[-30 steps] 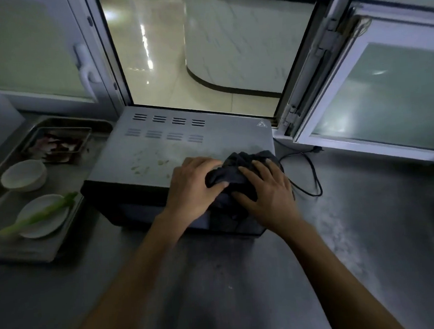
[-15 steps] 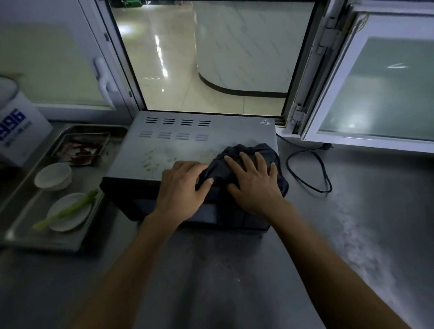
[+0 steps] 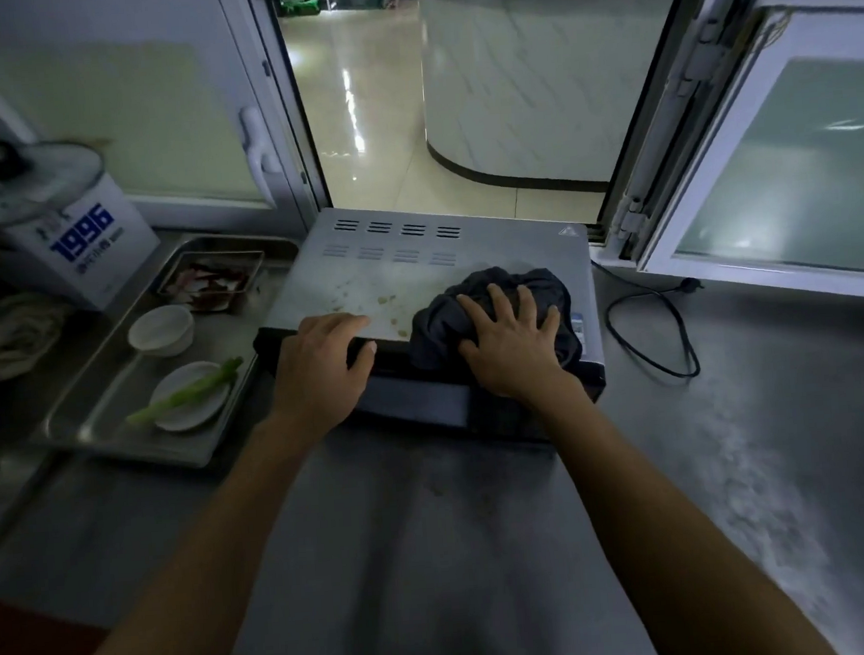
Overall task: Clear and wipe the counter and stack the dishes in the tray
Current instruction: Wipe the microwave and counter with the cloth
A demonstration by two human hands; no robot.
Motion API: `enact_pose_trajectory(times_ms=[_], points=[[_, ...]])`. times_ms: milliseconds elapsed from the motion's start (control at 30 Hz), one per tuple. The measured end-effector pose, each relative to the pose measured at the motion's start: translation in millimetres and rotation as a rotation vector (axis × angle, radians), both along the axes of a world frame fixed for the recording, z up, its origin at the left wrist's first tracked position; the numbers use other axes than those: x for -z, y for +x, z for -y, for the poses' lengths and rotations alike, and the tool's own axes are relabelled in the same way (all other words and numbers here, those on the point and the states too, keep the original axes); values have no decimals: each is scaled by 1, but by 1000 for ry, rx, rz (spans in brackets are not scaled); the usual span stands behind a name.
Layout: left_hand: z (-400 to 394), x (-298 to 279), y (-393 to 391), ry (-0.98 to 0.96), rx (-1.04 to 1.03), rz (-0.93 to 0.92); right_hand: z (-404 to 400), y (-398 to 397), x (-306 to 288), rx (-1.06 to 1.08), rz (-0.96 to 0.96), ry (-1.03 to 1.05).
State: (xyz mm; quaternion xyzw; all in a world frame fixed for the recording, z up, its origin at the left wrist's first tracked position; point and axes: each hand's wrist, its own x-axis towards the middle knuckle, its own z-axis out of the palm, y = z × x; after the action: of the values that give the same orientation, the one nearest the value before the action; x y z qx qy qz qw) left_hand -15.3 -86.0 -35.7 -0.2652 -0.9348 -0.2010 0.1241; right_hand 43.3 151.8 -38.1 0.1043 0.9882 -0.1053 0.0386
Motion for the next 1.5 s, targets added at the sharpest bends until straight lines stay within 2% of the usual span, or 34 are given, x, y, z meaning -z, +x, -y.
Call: enact_pose_trajectory(times_ms=[400,667,833,1033,1500], points=[[84,14,-68,36,1,5,74,-79,-3,47,98,22],[116,20,-98,27,162,30,131,-125,-5,34,68,36],[125,16,-106,81,200,1,150,-120,-4,19,-4,33],[108,10,-108,113,280,-34,126,-91,0,77,-45,26],[-31,5,-58,-3,457,-4,-5,-2,3,400,-76,3]])
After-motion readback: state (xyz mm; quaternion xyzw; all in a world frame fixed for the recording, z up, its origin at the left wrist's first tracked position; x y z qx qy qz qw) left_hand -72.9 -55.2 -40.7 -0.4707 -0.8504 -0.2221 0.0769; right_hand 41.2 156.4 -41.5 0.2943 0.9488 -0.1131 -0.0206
